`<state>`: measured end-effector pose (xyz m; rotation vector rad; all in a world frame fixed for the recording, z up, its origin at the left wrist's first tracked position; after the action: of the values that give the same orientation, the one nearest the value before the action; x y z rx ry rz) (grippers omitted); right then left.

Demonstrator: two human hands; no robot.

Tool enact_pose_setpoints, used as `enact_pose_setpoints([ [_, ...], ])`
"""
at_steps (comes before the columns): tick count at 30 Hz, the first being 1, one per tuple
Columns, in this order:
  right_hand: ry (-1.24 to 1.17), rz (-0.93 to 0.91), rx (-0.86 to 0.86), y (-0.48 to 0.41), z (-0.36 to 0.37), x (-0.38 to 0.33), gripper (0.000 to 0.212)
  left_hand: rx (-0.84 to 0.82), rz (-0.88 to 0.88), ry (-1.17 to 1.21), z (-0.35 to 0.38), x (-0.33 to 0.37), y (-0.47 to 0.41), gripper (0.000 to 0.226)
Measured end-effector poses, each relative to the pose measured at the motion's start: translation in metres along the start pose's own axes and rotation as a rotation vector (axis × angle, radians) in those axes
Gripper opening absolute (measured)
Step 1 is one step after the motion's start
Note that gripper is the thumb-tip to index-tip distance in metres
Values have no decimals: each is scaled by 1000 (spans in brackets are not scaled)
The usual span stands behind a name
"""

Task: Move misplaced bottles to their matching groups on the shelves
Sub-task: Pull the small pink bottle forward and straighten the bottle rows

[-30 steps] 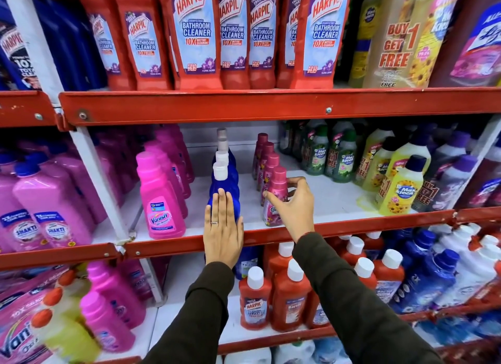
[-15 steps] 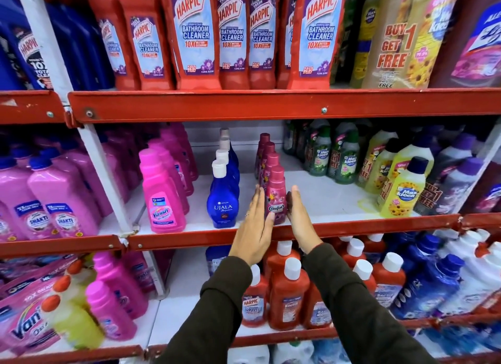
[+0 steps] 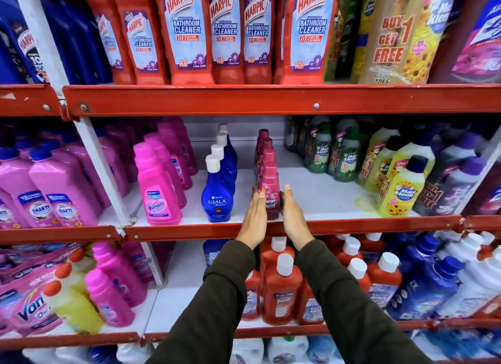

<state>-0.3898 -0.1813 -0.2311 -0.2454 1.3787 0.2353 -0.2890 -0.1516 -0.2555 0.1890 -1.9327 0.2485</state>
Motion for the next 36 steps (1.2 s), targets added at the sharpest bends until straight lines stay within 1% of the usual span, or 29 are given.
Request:
enact_pose_setpoints([
  [2, 4, -16, 18, 1, 0, 0, 60, -1, 7, -8, 0, 2, 1, 108],
  [6, 20, -40, 12, 4, 1, -3, 58, 11, 27, -5, 3, 0, 0, 115],
  [10, 25, -52, 5, 6, 0, -5, 58, 30, 18, 12, 6, 0, -3, 105],
  [14, 26, -39, -2, 8, 1, -7, 58, 21, -1, 20, 5, 2, -3, 105],
  [17, -37, -27, -1, 10, 1, -9, 58, 40, -5, 29, 2, 8, 5, 105],
  [18, -73, -39, 30, 12, 1, -8, 57, 63, 9, 28, 0, 12, 12, 99],
  [19, -94, -75, 86, 16, 1, -7, 55, 97, 37, 27, -2, 15, 20, 87],
  [21, -94, -232, 231, 26, 3, -4, 48, 181, 115, 12, -9, 15, 36, 61],
  [23, -90, -414, 330, 37, 10, 0, 40, 300, 188, -13, -17, 10, 48, 52],
  [25, -122, -491, 318, 43, 24, 4, 39, 434, 263, -48, -26, 3, 57, 51],
  [28, -141, -416, 163, 50, 58, 11, 40, 595, 279, -104, -45, -4, 62, 56],
  [30, -139, -289, 44, 49, 80, 13, 50, 658, 257, -94, -59, -6, 61, 61],
  [31, -142, -217, 3, 48, 89, 13, 57, 656, 224, -73, -66, -6, 59, 63],
  [32, -143, -155, -29, 45, 97, 12, 60, 615, 183, -52, -74, -6, 57, 63],
  [34, -148, -65, -87, 41, 107, 9, 61, 467, 78, 6, -88, -3, 54, 61],
  [36, -162, -28, -126, 37, 113, 9, 62, 335, -5, 73, -99, -11, 44, 67],
])
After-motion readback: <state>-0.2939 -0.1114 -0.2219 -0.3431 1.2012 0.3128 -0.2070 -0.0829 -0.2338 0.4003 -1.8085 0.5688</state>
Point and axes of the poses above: each hand's wrist, its own y-axis away from the middle knuckle, its own z-axis out of the palm, x = y × z, the point moved 1 cm from there along -y, towards the middle knuckle, and after that the axes turned 12 degrees about -y, right-handed, at the moved point
